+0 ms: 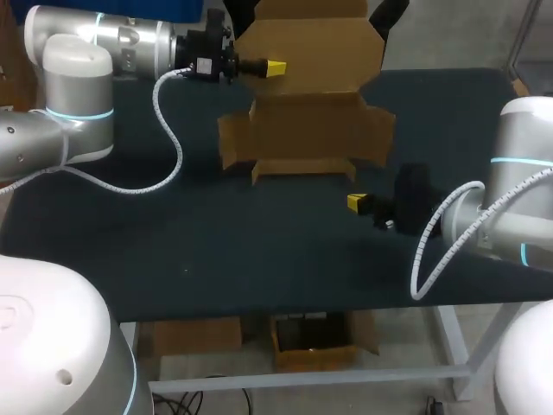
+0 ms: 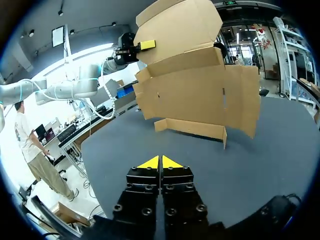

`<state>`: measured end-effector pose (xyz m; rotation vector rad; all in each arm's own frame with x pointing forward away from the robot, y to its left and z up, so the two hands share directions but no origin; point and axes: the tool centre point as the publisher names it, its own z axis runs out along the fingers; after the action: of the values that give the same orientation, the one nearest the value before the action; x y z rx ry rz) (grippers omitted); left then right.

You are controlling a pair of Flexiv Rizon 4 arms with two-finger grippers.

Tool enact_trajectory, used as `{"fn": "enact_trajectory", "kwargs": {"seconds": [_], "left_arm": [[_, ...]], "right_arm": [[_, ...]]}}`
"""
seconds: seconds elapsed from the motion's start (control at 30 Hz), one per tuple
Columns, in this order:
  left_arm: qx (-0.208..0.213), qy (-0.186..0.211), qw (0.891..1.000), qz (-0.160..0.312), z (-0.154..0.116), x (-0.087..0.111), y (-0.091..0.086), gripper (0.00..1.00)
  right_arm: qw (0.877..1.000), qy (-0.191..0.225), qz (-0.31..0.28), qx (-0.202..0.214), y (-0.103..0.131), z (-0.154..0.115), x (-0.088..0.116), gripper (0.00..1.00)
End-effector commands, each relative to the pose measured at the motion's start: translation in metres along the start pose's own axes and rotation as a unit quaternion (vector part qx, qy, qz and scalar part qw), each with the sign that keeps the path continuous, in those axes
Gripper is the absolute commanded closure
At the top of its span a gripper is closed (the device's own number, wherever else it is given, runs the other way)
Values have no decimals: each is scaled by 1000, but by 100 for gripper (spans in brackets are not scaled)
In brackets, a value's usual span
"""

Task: Assemble the packaging by folding the flat box into shape, placing the metal phone stand inside, and closing the box properly

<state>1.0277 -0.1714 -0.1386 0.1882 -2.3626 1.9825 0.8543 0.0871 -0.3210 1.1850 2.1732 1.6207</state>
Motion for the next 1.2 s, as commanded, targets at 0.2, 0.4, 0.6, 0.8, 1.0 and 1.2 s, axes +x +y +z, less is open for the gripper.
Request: {"fn": "enact_trajectory", "kwargs": {"seconds": [0.2, 0.4, 0.6, 0.8, 1.0, 1.2], "left_arm": [[1, -22, 1000, -3, 2, 23, -8, 100], [7, -19, 999, -33, 4, 26, -2, 100], [7, -14, 998, -59, 5, 27, 4, 100], [1, -1, 997, -77, 9, 26, 14, 100], [2, 11, 997, -81, 8, 19, 24, 100], [5, 15, 997, -79, 6, 14, 29, 100]], "right_arm": [[1000, 2, -4, -2, -7, -13, 4, 100], [1000, 3, -6, 2, -11, -16, 7, 100], [1000, 5, -9, 6, -11, -15, 9, 100], [1000, 7, -11, 8, -12, -10, 12, 100], [1000, 6, -12, 14, -14, -1, 14, 100], [1000, -2, -14, 15, -18, 14, 16, 100]]}}
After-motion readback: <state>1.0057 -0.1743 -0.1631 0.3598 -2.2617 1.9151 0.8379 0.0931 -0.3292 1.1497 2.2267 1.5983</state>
